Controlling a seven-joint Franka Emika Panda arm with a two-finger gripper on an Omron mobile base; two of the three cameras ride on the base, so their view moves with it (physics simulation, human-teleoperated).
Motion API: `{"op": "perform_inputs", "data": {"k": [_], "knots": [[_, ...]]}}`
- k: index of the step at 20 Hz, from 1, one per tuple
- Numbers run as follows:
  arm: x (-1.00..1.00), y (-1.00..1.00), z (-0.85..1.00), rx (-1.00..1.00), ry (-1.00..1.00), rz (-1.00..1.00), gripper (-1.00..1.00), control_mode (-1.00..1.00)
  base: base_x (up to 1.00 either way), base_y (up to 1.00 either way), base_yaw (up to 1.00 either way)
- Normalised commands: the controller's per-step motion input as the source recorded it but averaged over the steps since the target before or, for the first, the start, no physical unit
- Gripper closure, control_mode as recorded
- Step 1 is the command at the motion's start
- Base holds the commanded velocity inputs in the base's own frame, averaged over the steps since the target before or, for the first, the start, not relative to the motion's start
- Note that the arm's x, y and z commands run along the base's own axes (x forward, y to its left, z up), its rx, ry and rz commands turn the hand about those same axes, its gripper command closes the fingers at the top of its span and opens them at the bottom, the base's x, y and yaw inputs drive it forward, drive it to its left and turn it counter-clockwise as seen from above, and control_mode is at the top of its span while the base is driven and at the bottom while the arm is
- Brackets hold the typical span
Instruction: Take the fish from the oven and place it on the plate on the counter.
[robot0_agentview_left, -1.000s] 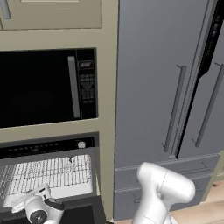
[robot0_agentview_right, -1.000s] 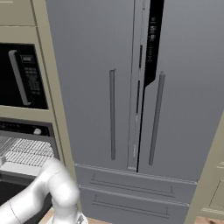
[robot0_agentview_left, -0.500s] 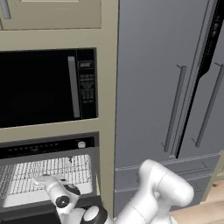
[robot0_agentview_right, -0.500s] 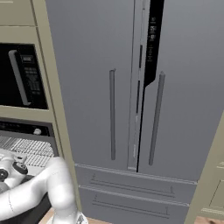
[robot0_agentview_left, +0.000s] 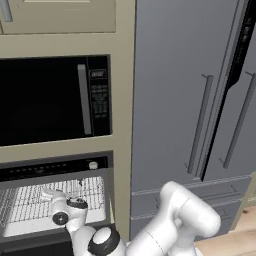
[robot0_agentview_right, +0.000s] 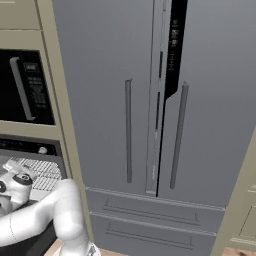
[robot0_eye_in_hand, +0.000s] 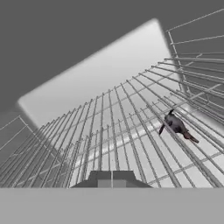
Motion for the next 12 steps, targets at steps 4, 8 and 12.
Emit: {"op": "perform_inputs", "data": {"k": [4,8,12], "knots": [[-0.87,0.27,-0.55,-0.11,-0.02,-0.23,1.00,-1.00,0.00,0.00,0.00],[-0.57,-0.02,-0.50,-0.09,0.09,0.03,1.00,-1.00,0.00,0.00,0.00],[-0.01,0.00,-0.55,-0.11,0.10,0.06,1.00,-1.00,0.00,0.00,0.00]]}}
